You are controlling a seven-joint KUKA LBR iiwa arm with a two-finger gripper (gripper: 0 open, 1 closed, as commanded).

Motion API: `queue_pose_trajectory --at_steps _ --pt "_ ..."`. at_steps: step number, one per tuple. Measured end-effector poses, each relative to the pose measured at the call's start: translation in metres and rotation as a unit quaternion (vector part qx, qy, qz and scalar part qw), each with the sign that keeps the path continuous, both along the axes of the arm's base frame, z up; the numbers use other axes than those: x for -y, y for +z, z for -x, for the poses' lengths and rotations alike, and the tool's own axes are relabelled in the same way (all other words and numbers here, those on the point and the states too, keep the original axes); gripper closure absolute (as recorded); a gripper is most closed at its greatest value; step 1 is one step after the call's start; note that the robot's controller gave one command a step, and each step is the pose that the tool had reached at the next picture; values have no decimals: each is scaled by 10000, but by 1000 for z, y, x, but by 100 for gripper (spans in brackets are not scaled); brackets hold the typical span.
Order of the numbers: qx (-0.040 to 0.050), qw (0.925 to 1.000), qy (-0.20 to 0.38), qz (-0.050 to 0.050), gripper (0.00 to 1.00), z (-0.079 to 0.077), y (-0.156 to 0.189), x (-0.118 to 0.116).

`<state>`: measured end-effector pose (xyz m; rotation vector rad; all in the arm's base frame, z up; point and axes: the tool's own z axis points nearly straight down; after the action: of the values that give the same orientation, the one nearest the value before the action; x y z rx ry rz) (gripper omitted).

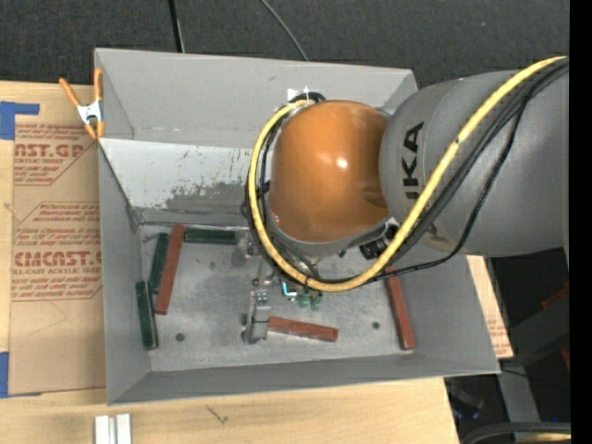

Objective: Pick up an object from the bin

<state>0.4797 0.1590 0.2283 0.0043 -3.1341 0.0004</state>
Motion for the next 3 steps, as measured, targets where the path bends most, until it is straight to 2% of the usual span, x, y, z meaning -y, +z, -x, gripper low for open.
queue_pose_trajectory --at_steps 1,2,3 --pt "40 10000 -11 -8 0 -2 4 1" --pt "62 9999 -158 -13 0 -11 -72 28" --pt "18 9962 -872 2 0 -17 -71 73"
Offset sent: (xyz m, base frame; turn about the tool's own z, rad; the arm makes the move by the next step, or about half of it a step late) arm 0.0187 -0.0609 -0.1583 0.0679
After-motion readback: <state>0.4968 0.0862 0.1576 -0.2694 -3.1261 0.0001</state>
